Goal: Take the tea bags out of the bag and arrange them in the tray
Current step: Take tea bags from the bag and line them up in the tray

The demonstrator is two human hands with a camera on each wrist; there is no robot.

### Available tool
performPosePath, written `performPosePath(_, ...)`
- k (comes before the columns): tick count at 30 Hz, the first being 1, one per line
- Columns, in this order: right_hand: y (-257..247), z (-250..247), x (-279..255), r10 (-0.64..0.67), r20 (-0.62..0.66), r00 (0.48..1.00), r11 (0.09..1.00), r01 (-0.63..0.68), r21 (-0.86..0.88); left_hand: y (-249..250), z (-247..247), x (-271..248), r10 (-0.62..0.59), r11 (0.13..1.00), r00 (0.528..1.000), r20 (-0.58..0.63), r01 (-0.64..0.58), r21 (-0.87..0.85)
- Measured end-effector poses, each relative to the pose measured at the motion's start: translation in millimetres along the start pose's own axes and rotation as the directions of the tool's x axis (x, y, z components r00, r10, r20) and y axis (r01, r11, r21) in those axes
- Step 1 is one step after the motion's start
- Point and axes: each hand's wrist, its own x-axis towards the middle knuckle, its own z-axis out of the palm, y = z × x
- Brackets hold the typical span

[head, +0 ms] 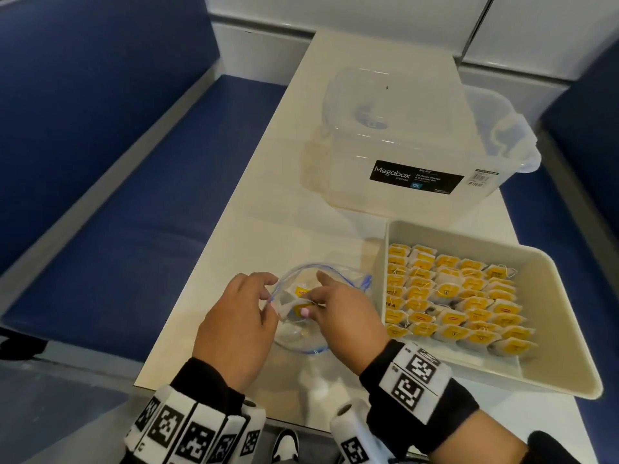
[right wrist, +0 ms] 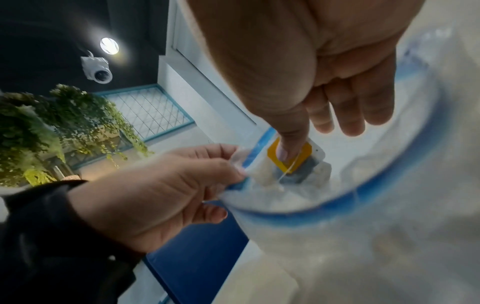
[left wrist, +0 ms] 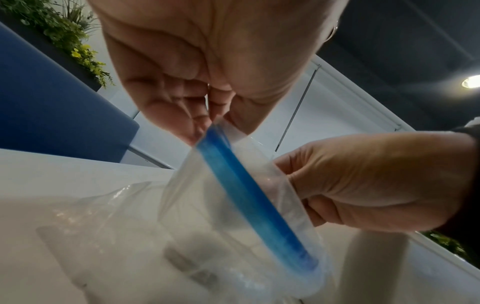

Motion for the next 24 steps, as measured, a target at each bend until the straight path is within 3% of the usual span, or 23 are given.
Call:
performPosePath(6,-3,-16,-13,0.008,-0.217,0.976,0.994,0.016,0.109,1,3,0,0.151,0.988,0.986,-0.069,-0.152,-0.017)
performPosePath(10,-3,-30,-17,-0.035,-0.27,0.962,0.976,0.091,0.198,9,-1,-1,0.197,0.958,0.971,-0.133,-0.22,-0.186)
performPosePath(13,-5,-43,-22,-0.037,-0.269,0.963,0.903,0.148,0.404,20,-4,0,0.133,0.894,0.985,-0.106,-0.166,-0.416)
performPosePath(18,-13,-57,-31,-0.039,-0.288,0.957,0.796,0.204,0.57,34,-2,7,0.001,0.675,0.999,-0.035,-0.027,-0.737)
performPosePath(21,-17,-66,-33,-0.029,-0.371,0.928,0.83,0.23,0.509,39,5,8,0.014,0.607,0.996,0.083,0.057,-0.793)
performPosePath(24,-30,-79,-35,-0.159,-0.401,0.902,0.917,0.286,0.279,48,13,4,0.081,0.611,0.98,0.183,0.096,-0.786)
